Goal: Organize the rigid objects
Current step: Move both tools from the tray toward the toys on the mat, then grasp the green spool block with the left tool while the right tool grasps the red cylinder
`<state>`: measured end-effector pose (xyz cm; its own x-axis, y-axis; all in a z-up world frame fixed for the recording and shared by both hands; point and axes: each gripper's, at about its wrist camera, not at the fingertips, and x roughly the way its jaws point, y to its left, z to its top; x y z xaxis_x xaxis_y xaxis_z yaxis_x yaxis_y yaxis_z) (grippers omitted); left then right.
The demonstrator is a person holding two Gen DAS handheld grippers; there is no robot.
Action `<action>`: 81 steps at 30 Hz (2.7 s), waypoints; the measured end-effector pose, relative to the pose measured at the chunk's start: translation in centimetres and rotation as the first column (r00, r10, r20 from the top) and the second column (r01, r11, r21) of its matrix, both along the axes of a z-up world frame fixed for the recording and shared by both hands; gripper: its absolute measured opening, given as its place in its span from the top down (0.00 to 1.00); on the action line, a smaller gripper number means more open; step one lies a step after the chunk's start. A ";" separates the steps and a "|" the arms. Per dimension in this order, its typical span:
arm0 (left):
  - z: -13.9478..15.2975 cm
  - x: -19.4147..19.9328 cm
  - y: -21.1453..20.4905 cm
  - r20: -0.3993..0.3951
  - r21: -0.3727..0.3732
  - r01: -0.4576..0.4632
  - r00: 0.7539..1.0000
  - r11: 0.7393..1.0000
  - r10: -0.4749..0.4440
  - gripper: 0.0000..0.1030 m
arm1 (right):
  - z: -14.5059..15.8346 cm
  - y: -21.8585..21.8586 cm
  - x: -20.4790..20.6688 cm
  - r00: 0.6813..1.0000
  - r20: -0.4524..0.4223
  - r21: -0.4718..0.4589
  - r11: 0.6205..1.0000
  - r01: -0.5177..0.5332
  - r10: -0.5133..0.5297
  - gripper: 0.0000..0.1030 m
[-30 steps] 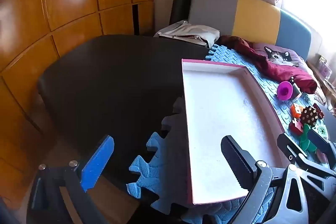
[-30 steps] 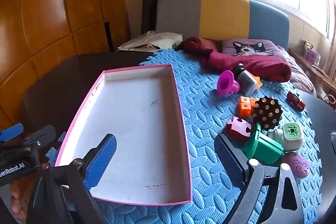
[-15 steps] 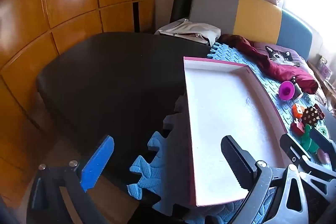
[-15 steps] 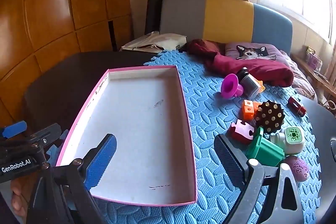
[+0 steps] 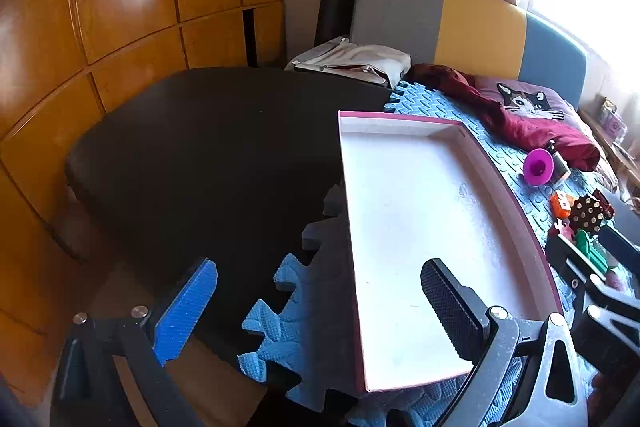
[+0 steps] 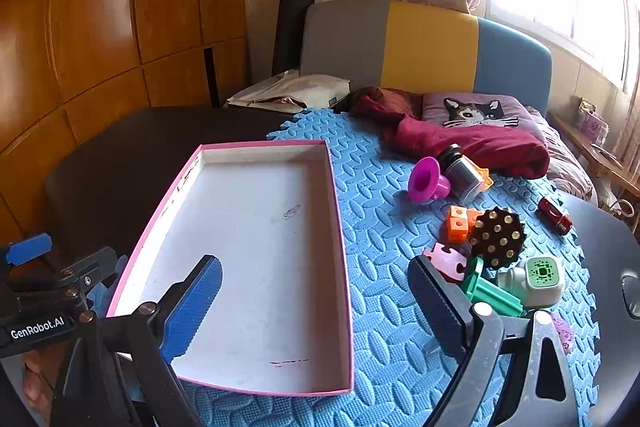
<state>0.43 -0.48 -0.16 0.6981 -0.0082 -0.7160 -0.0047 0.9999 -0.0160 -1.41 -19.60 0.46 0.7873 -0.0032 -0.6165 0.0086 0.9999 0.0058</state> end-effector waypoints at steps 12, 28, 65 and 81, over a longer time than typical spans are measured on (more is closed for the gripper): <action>0.0 -0.2 -0.9 -0.002 -0.008 0.058 0.998 0.998 -0.058 0.00 | 0.9 -1.8 -0.1 0.999 0.022 -0.004 1.000 0.028 -0.028 0.07; 1.1 0.0 -4.3 0.024 -0.033 0.233 0.972 0.972 -0.233 0.00 | 3.1 -11.2 -0.7 0.989 0.026 0.082 0.986 0.146 -0.149 0.07; -3.6 3.3 -30.2 -0.213 -0.044 0.742 0.647 0.669 -0.732 0.06 | -0.2 -28.3 -3.1 0.886 -0.104 0.416 0.789 0.452 -0.453 0.07; -4.1 2.9 -27.0 -0.149 -0.123 0.716 0.671 0.687 -0.726 0.43 | -1.7 -28.0 -2.1 0.879 -0.190 0.382 0.792 0.476 -0.437 0.07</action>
<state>3.30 -27.51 -4.24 0.3248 -0.4954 -0.8057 0.7099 0.6905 -0.1384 -3.47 -47.65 -1.19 0.7005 -0.0836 -0.7088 0.4837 0.7858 0.3854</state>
